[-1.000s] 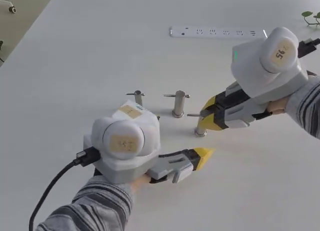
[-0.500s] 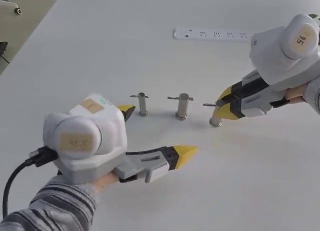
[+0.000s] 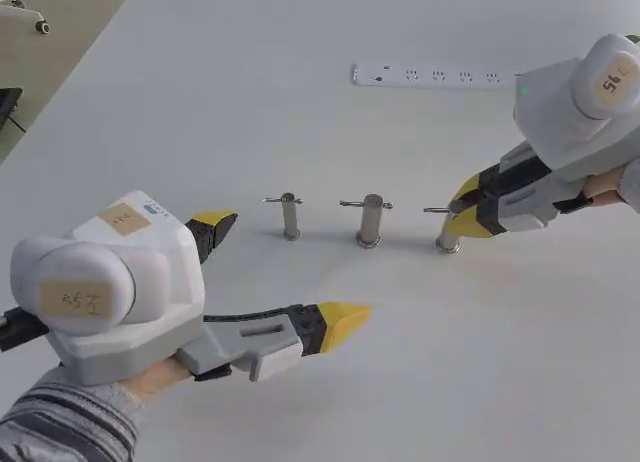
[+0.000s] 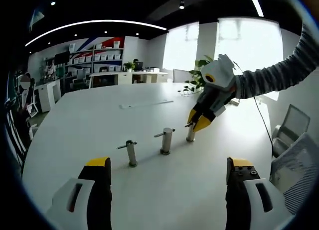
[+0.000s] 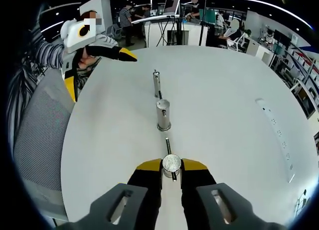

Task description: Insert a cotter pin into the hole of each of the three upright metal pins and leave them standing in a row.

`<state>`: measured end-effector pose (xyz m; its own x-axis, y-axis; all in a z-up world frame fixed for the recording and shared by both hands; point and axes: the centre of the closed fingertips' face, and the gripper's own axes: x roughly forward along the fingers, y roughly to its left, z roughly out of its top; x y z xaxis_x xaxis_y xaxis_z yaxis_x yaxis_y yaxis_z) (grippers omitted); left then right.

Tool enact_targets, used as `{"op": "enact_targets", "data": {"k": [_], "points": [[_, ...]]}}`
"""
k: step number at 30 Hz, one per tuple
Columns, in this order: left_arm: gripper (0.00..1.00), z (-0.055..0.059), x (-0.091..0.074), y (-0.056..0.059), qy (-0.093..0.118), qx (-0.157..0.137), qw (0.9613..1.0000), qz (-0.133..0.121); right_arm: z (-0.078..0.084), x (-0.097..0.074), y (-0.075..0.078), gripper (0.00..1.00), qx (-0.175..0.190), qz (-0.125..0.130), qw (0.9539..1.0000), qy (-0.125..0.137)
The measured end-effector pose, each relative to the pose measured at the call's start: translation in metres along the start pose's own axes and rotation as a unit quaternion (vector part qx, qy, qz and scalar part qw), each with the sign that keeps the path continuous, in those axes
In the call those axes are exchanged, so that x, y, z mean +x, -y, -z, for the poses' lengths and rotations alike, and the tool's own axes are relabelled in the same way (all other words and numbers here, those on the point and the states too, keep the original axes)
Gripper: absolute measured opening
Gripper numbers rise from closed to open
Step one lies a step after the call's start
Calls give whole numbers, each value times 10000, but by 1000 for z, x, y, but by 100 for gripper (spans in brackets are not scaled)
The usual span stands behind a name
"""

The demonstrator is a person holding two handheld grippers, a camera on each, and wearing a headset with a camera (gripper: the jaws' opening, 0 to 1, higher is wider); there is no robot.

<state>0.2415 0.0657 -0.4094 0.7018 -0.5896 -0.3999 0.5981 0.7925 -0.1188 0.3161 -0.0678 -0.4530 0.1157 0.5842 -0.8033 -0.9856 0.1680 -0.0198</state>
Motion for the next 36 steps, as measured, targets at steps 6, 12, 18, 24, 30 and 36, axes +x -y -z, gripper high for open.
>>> {"op": "enact_targets", "data": {"k": [6, 12, 18, 24, 30, 36], "points": [[99, -3, -1, 1, 27, 6, 10000, 50, 0, 1, 2, 8, -69, -36, 10000, 54], [99, -2, 1, 1, 11, -51, 10000, 47, -1, 2, 6, 8, -76, -60, 9999, 76], [99, -4, 1, -2, 43, -128, 9999, 14, -2, 3, 5, 8, -63, -131, 9998, 135], [99, -4, 0, -5, 83, -230, 9997, -30, -3, 4, 4, 8, -56, -212, 9996, 172], [99, -3, 0, -4, 68, -277, 9996, -23, -2, 4, 4, 9, 4, -228, 9996, 171], [99, -2, 0, -3, 37, -316, 9995, 32, -3, 4, 4, 9, 125, -294, 9992, 254]]}}
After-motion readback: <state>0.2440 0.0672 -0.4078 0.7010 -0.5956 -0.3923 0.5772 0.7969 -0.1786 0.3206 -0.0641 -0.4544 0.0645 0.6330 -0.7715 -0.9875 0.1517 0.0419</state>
